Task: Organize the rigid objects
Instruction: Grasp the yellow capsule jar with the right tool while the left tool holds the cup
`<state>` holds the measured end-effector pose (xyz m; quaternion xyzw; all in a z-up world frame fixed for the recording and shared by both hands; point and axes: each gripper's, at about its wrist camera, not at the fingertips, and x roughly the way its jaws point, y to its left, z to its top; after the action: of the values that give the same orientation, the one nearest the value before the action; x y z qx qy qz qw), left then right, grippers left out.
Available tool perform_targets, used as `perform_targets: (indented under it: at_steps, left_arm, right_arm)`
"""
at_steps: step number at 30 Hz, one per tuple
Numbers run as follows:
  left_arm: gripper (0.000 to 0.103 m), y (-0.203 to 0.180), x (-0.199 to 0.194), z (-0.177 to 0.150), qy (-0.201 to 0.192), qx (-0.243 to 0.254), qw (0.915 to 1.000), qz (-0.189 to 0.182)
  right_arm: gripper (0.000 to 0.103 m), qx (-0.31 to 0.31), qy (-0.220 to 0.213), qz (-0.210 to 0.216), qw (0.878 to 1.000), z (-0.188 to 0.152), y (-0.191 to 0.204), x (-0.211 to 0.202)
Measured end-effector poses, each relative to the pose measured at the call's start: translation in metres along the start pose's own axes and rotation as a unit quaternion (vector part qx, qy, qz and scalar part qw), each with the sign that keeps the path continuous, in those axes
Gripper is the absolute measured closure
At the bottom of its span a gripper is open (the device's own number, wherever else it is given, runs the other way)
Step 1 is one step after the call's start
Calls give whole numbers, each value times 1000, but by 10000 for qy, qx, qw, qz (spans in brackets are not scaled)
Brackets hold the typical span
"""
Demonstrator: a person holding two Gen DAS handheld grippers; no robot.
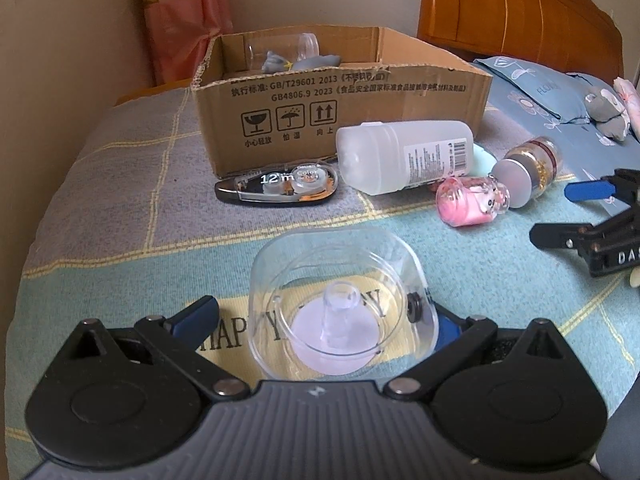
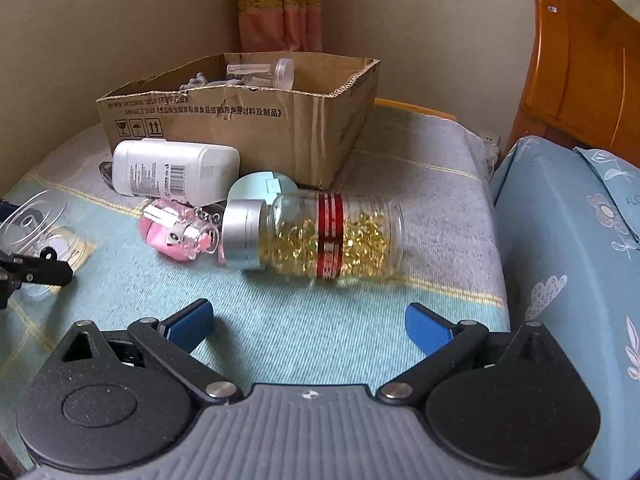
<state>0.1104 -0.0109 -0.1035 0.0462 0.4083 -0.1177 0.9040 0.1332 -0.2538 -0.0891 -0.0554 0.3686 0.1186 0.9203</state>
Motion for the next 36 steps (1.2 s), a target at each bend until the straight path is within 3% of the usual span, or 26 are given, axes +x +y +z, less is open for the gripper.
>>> perform_targets:
  at_steps: [10,22,25,28,36]
  left_arm:
    - [0,-1,1,1,19,-60,10000,49]
    - [1,1,-4,0,102,-67,9998,149]
    - [4,-3,-5,2,72,-4,10000,50]
    - [14,-2,-6,3,88,-101,9999,-53]
    - [27,-1,-9,5,53,-162,9997,-149]
  right_arm:
    - [0,18,-186,0,9998,24,-2,3]
    - [0,-7,-124,-471,9988,36,7,6]
    - [0,5,-109,-460,9989,39,8,8]
    - [0,-30,-83,-465,9989,41,9,10]
    - [2,-167,30,-444,9989,45,13,16]
